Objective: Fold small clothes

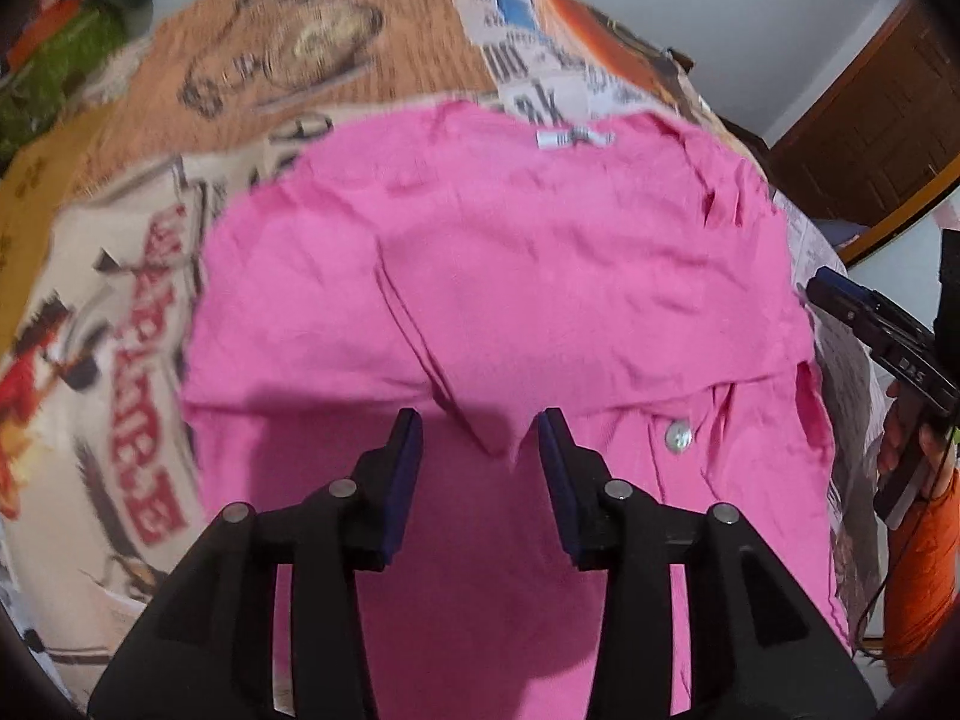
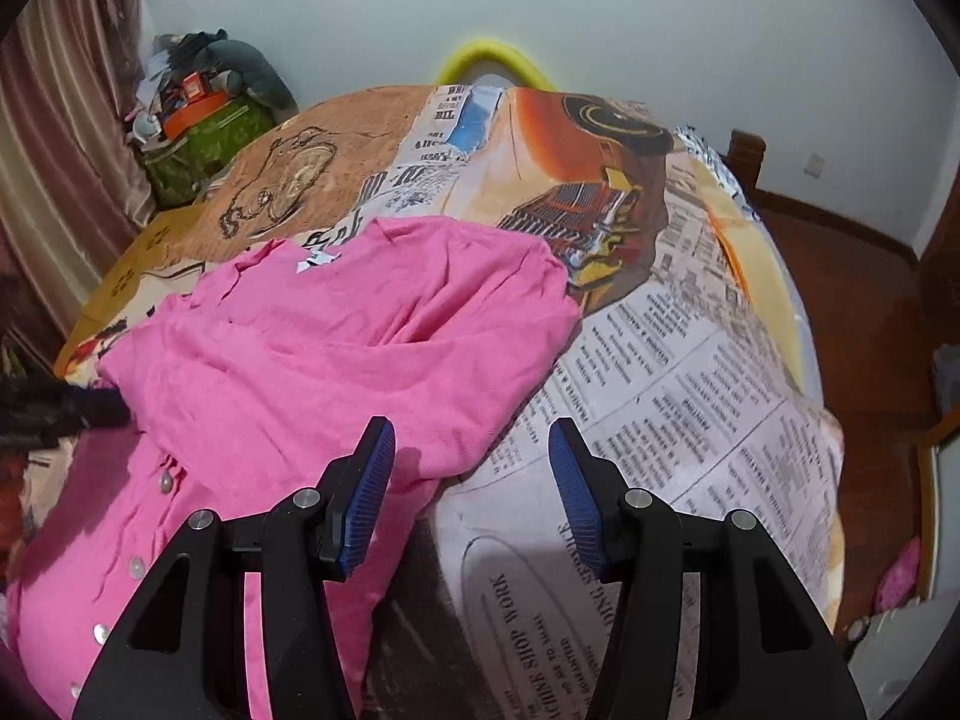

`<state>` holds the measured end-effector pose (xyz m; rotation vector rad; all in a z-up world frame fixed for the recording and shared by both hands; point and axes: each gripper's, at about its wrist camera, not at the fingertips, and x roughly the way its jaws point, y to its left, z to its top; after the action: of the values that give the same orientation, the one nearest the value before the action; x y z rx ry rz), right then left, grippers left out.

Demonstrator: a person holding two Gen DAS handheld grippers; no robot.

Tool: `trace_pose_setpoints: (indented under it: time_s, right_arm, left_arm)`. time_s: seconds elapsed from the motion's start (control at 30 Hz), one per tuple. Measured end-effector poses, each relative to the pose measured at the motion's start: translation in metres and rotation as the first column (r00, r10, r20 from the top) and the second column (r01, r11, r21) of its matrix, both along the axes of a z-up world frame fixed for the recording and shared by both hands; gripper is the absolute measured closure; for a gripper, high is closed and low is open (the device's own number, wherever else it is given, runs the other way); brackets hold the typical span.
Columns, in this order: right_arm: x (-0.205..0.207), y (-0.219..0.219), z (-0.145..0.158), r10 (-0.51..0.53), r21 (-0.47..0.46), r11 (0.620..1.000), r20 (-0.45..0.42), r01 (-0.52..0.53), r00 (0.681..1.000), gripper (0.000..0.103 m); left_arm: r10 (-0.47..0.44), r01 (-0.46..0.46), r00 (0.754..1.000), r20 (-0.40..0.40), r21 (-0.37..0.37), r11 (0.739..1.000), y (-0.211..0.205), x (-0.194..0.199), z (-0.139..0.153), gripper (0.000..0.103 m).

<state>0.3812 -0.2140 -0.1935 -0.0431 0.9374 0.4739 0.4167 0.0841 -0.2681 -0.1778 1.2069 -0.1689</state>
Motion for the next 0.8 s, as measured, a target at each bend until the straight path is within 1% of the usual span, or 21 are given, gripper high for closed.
trace_pose_setpoints:
  time_s: [0.07,0.13,0.17,0.23,0.33,0.43,0.5,0.53,0.63,0.73,0.8]
  right_arm:
    - [-0.007,0.003,0.000,0.018,0.004,1.000,-0.004,-0.018,1.000,0.054]
    - [-0.015,0.008,-0.001,0.044,-0.004,0.999,-0.002,-0.044,0.999,0.054]
    - [-0.019,0.010,-0.001,0.055,-0.008,0.998,-0.003,-0.055,0.998,0.054]
    - [-0.023,0.014,-0.004,0.070,-0.009,0.998,-0.011,-0.070,0.998,0.053]
    - [-0.027,0.019,-0.010,0.081,-0.014,0.997,-0.018,-0.081,0.997,0.053]
    - [-0.030,0.022,-0.014,0.084,-0.040,0.996,0.000,-0.084,0.996,0.053]
    - [-0.030,0.023,-0.014,0.075,-0.041,0.996,0.002,-0.075,0.997,0.053]
    - [-0.030,0.023,-0.013,0.074,-0.040,0.996,-0.001,-0.074,0.997,0.053]
    - [-0.031,0.024,-0.011,0.072,-0.037,0.997,-0.006,-0.073,0.997,0.053]
    - [-0.035,0.023,-0.007,0.068,-0.029,0.997,-0.012,-0.068,0.998,0.053]
    - [-0.039,0.021,-0.002,0.062,-0.031,0.998,-0.010,-0.062,0.998,0.053]
  left_arm:
    - [-0.005,0.004,1.000,0.023,0.018,1.000,-0.004,-0.002,0.000,0.064]
    - [-0.003,0.001,0.999,0.053,0.034,0.999,-0.008,-0.003,0.002,0.092]
    - [-0.004,0.001,0.998,0.060,0.047,0.999,-0.009,-0.003,0.002,0.093]
    - [-0.005,0.000,0.996,0.087,0.065,0.998,-0.011,-0.004,0.003,0.099]
    - [-0.004,-0.006,0.993,0.115,0.089,0.996,-0.008,-0.011,0.010,0.101]
    - [0.008,-0.021,0.992,0.129,0.096,0.995,0.003,-0.016,0.016,0.101]
    - [0.023,-0.036,0.993,0.114,0.120,0.992,0.011,-0.015,0.012,0.101]
    - [0.035,-0.046,0.995,0.097,0.119,0.992,0.016,-0.014,0.009,0.101]
    - [0.071,-0.075,0.996,0.059,0.084,0.994,0.030,-0.017,0.004,0.101]
    - [0.096,-0.104,0.992,0.079,0.102,0.989,0.035,-0.025,0.011,0.100]
    - [0.099,-0.111,0.990,0.097,0.127,0.986,0.037,-0.033,0.020,0.096]
